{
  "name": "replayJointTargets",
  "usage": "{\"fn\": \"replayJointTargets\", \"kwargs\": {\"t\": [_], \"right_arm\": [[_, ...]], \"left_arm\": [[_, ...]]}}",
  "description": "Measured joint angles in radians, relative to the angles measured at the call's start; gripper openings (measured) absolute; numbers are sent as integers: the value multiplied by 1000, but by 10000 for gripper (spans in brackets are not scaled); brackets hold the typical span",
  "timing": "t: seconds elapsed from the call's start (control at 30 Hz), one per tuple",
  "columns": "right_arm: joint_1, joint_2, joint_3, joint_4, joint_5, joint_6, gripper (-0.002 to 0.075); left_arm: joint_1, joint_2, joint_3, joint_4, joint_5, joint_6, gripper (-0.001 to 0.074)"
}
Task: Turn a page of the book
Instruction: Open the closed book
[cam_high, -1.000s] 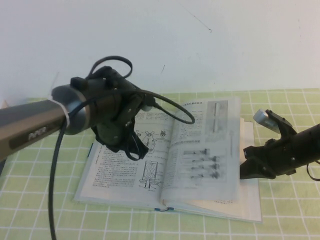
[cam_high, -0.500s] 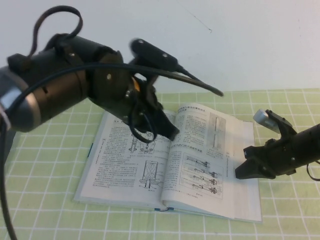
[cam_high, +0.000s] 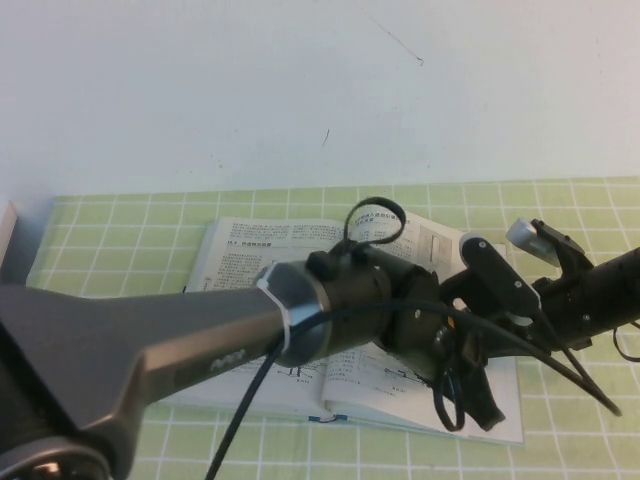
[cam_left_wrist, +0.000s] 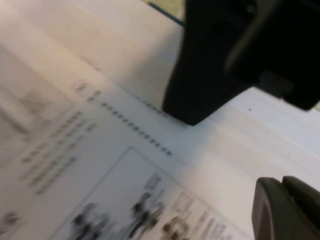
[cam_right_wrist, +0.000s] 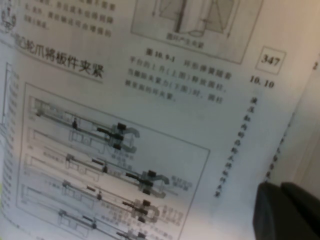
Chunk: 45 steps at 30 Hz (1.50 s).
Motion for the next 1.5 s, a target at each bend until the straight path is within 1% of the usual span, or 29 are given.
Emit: {"fn": "replayJointTargets", "kwargs": {"t": [0.13,0.47,0.6,0.73,1.0,1.2,1.5], "right_arm": [[0,0,0,0,0,0,-2],[0,0,0,-4,-2,0,-2],[0,0,0,-6,-2,0,-2],[0,0,0,-8,-2,0,-2],[0,0,-2,-10,-2,0,-2],[0,0,-2,-12,-2,0,-2],[0,0,-6,-22,-2,0,-2]], "left_arm": [[-15,53,0,-82,-23,36,-4],[-13,125,0,-382,-75,265,-4],[-9,131,-6,-401,-64,274,-4],[-9,131,-12,-279,-60,139,-4],[-24,129,-25,109,-28,-221,-4],[-24,115,-27,253,2,-333,-4],[-17,102,-27,501,109,-528,-4]]}}
